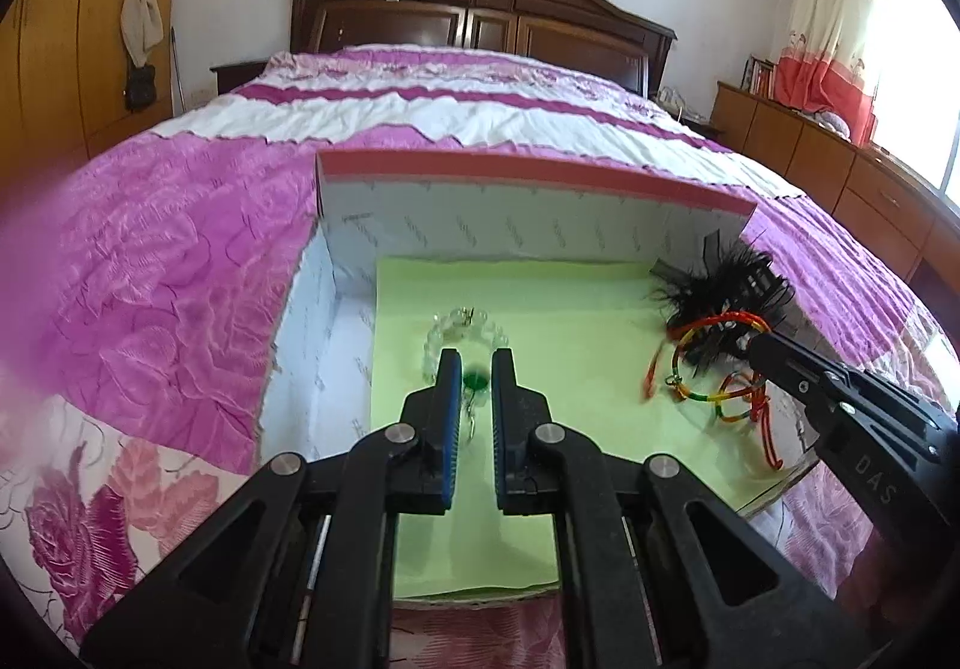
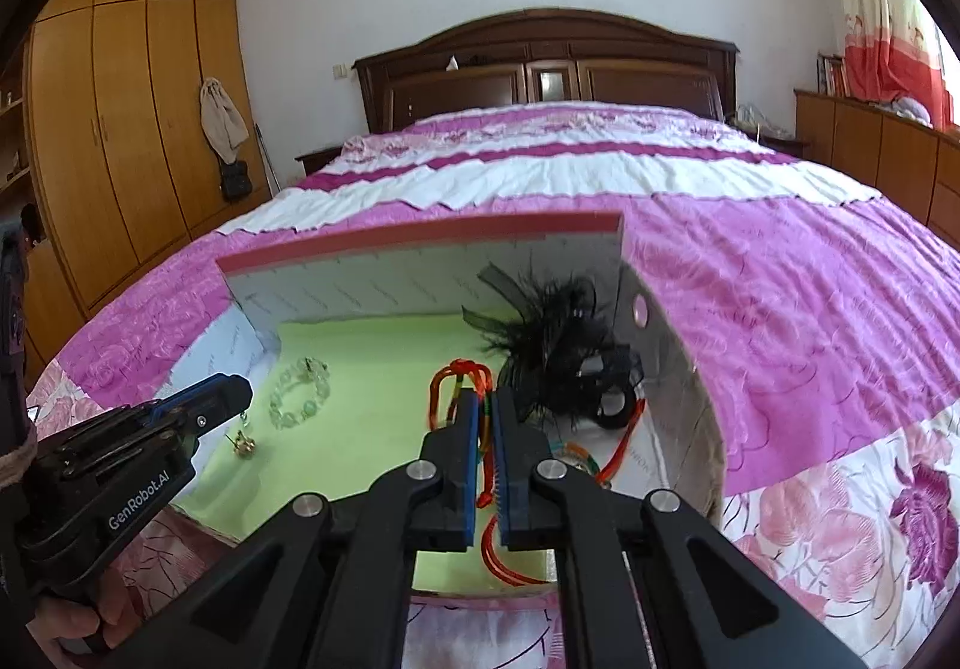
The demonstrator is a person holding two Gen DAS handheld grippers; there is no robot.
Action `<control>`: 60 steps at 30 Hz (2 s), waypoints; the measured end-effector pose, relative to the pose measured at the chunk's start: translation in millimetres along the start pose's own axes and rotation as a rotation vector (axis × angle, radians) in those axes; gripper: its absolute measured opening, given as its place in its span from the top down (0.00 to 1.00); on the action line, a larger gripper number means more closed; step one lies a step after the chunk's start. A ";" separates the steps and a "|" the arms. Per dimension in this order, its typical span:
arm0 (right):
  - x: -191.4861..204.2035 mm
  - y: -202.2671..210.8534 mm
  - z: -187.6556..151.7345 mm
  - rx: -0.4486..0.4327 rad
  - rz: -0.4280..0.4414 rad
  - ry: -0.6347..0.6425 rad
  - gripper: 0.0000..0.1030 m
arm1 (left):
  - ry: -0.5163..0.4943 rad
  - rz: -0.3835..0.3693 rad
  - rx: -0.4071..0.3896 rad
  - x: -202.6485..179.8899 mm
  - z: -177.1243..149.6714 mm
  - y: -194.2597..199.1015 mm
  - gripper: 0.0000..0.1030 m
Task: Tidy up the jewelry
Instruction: 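Carry the earring and bracelet into the pink box and open both tools, then lift both tools out of the box and reach toward the remaining jewelry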
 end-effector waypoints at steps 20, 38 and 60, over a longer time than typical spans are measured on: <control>-11.4 16.1 0.5 -0.003 0.058 -0.098 0.67 | 0.032 -0.018 0.040 0.6 0.4 14.3 0.77; -20.8 89.1 10.4 -0.065 0.113 -0.185 0.60 | 0.039 -0.019 0.021 -4.2 7.1 68.8 0.73; -11.1 139.0 -16.2 0.140 0.121 -0.105 0.60 | 0.050 -0.028 0.131 7.4 -20.1 109.3 0.73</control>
Point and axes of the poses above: each gripper's, at about its wrist camera, not at the fingertips, and y roughly against the way its jaws point, x to its left, z to its top, the point moved 2 cm from there along -y, roughly the way its jaws point, and after that the axes turned 3 degrees about y, right-handed, at the moved point
